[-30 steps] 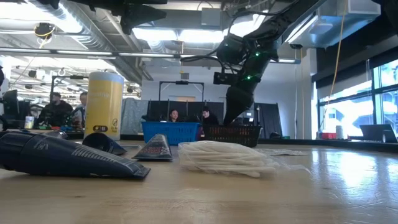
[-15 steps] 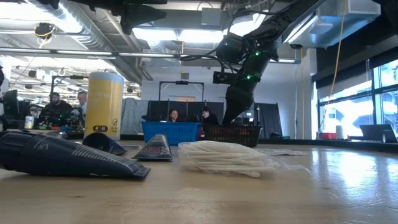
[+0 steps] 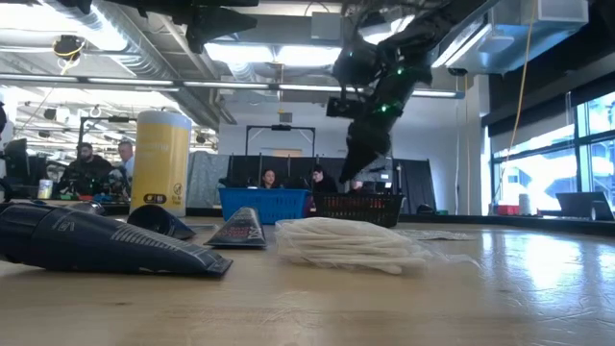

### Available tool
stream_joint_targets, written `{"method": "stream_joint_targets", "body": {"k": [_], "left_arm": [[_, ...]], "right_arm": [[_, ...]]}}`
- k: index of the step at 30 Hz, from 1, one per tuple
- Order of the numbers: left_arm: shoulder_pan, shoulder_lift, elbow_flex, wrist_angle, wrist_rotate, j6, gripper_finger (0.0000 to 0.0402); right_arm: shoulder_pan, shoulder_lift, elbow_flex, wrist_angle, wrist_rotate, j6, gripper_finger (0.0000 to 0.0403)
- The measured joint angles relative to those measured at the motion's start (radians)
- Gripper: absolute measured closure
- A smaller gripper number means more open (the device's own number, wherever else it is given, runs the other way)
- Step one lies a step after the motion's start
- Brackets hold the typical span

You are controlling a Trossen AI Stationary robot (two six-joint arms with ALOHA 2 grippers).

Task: Pick & Place Travel size toiletries
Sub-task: Put the bandage pack into the bottom black bin

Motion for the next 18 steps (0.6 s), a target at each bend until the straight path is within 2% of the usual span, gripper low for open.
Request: {"method": "stream_joint_targets", "body": {"k": [7, 12, 18], "left_arm": [[0.000, 0.000, 0.000, 0.000, 0.000, 0.000, 0.0206], [0.000, 0.000, 0.000, 0.000, 0.000, 0.000, 0.0206], [0.000, 0.000, 0.000, 0.000, 0.000, 0.000, 0.0206]], "right_arm": [[0.098, -0.079, 0.000, -0.002, 0.000, 0.029, 0.0396], [0.196, -0.130, 0.000, -0.050, 0.003, 0.089, 0.0388], [0.330, -0.145, 0.000, -0.170, 0.114, 0.181, 0.0398]]}}
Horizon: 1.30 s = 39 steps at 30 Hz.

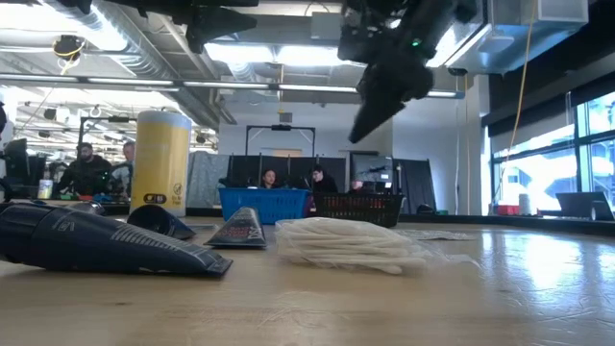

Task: Pick & Place Travel size toiletries
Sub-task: Put the bandage pack into the bottom black bin

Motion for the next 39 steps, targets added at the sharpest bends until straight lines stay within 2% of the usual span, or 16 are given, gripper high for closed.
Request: {"method": "stream_joint_targets", "body": {"k": [9, 12, 23, 32, 39], "left_arm": [[0.000, 0.000, 0.000, 0.000, 0.000, 0.000, 0.0206], [0.000, 0.000, 0.000, 0.000, 0.000, 0.000, 0.0206], [0.000, 0.000, 0.000, 0.000, 0.000, 0.000, 0.0206], [0.000, 0.000, 0.000, 0.000, 0.000, 0.000, 0.0206], [0.000, 0.000, 0.000, 0.000, 0.000, 0.000, 0.0206]], "right_arm": [[0.189, 0.000, 0.000, -0.075, 0.124, 0.157, 0.0394], [0.234, 0.000, 0.000, -0.081, 0.129, 0.197, 0.0399], [0.310, 0.000, -0.023, -0.128, 0.115, 0.366, 0.0376], [0.326, 0.001, -0.172, -0.125, 0.122, 0.513, 0.0376], [0.357, -0.056, -0.342, -0.051, 0.223, 0.741, 0.0360]]}}
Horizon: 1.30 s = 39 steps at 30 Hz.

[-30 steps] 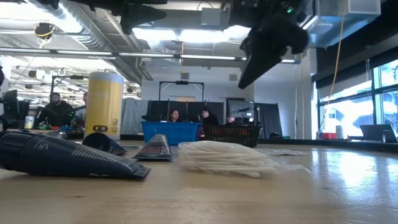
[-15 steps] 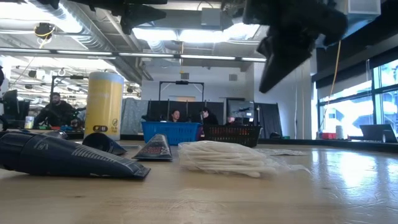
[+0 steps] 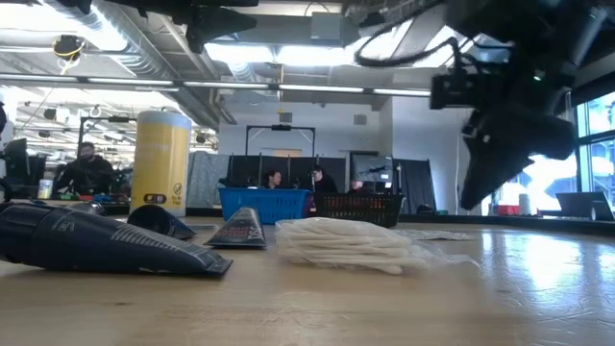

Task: Pick & Place Travel size toiletries
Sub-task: Put the bandage pack into the bottom black bin

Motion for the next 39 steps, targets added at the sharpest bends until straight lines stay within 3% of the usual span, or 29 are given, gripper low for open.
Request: {"method": "stream_joint_targets", "body": {"k": [4, 12, 20, 27, 39], "left_arm": [[0.000, 0.000, 0.000, 0.000, 0.000, 0.000, 0.0206], [0.000, 0.000, 0.000, 0.000, 0.000, 0.000, 0.0206], [0.000, 0.000, 0.000, -0.001, 0.000, 0.000, 0.0206], [0.000, 0.000, 0.000, -0.001, 0.000, 0.000, 0.0206], [0.000, 0.000, 0.000, -0.001, 0.000, 0.000, 0.0206]], "right_arm": [[0.031, -0.086, -0.100, 0.107, 0.003, 0.112, 0.0343], [0.073, -0.231, -0.267, 0.140, 0.079, 0.476, 0.0301], [0.079, -0.247, -0.385, 0.442, 0.051, 0.514, 0.0269], [0.079, -0.247, -0.455, 0.474, 0.109, 0.748, 0.0274], [0.050, -0.240, -0.469, 0.529, 0.119, 0.803, 0.0230]]}}
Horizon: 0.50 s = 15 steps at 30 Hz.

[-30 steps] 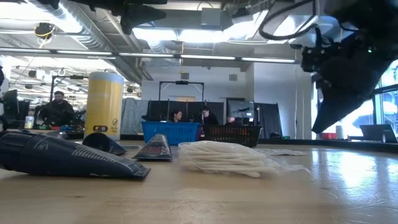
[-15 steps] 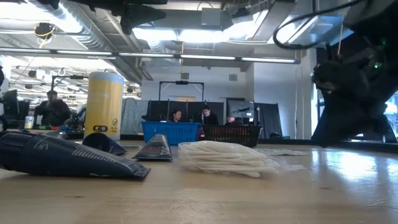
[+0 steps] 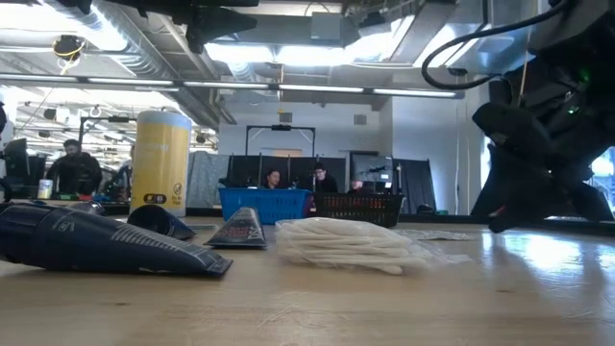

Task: Pick & Place Travel size toiletries
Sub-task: Put the bandage pack into the bottom black bin

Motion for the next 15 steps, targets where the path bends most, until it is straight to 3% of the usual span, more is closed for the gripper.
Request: {"method": "stream_joint_targets", "body": {"k": [7, 15], "left_arm": [[0.000, 0.000, 0.000, 0.000, 0.000, 0.000, 0.0206], [0.000, 0.000, 0.000, 0.000, 0.000, 0.000, 0.0206]], "right_arm": [[-0.011, 0.082, 0.002, 0.076, 0.005, 0.023, 0.0216], [-0.012, 0.124, 0.002, 0.151, 0.009, 0.022, 0.0246]]}}
